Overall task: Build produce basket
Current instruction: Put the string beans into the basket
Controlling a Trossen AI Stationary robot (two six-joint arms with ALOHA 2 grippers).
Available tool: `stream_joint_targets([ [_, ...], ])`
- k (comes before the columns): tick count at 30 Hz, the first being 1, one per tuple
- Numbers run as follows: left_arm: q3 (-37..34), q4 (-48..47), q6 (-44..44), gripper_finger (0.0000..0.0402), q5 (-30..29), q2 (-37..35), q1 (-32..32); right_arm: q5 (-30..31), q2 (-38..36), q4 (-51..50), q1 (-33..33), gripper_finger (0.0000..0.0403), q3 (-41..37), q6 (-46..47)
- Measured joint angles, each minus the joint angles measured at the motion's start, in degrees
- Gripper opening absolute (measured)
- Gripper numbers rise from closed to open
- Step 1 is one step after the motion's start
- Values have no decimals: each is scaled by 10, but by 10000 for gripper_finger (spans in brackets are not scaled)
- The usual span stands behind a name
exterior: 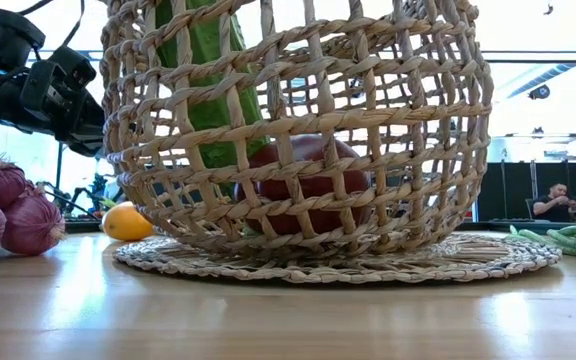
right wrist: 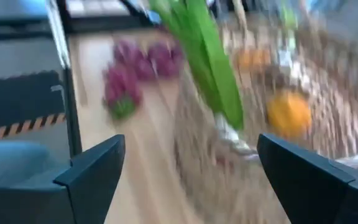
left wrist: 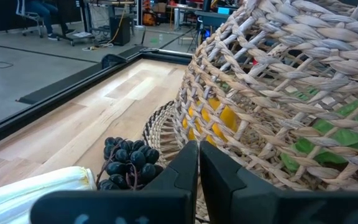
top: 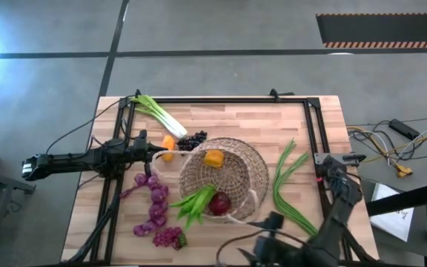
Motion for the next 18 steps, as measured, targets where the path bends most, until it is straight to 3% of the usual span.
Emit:
stream_joint_targets([
  [3, 0, 0, 0, 0, 0, 0, 0, -53, 10, -86, 29, 344, -7, 168],
  [9, 0, 0, 0, 0, 0, 0, 0, -112, 10, -82, 58, 325, -94, 271],
  [18, 0, 0, 0, 0, 0, 0, 0, -295, -29, -79, 57, 324, -292, 375],
])
